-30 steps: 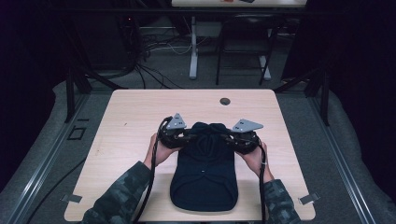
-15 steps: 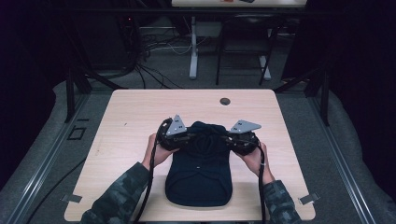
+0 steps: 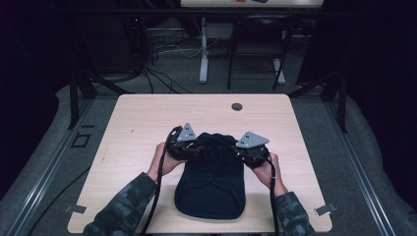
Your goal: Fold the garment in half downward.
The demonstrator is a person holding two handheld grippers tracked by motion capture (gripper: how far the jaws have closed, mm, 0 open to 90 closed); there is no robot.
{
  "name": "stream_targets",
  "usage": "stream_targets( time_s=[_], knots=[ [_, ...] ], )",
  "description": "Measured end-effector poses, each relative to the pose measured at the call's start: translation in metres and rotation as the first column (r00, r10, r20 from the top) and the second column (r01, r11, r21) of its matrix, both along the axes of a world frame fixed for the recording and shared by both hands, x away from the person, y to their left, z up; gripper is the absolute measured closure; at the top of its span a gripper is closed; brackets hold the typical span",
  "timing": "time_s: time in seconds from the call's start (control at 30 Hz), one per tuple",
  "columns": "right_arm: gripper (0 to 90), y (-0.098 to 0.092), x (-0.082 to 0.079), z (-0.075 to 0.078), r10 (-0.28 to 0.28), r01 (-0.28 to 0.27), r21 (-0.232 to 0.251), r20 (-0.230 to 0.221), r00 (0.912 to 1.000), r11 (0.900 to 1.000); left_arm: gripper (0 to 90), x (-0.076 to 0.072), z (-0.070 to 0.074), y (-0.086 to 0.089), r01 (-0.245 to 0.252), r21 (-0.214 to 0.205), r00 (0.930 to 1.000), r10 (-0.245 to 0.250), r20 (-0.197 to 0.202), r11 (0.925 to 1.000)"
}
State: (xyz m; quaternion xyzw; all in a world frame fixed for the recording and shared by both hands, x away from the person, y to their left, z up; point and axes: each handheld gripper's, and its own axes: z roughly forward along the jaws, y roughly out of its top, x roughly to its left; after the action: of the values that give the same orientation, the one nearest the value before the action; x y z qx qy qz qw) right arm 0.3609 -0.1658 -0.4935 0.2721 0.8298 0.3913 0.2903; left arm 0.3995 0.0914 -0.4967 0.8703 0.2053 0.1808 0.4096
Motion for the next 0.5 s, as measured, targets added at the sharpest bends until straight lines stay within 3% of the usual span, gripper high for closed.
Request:
stream_targets(
  time_s=[0.3,0.5],
  knots=[
    [67.8,-0.010,-0.001,-0.001,0.018,-0.014,0.049,-0.087,0.9961,0.9987,66.8,-0.014,-0.004,-0.002,0.008,0.014,0.9962,-0.009,0.086,0.9999],
    [67.9,-0.013,-0.008,-0.002,0.029,-0.025,0.043,-0.108,0.9937,0.9988,66.6,-0.022,-0.008,-0.002,0.009,0.016,0.9955,-0.010,0.095,0.9998]
  ],
)
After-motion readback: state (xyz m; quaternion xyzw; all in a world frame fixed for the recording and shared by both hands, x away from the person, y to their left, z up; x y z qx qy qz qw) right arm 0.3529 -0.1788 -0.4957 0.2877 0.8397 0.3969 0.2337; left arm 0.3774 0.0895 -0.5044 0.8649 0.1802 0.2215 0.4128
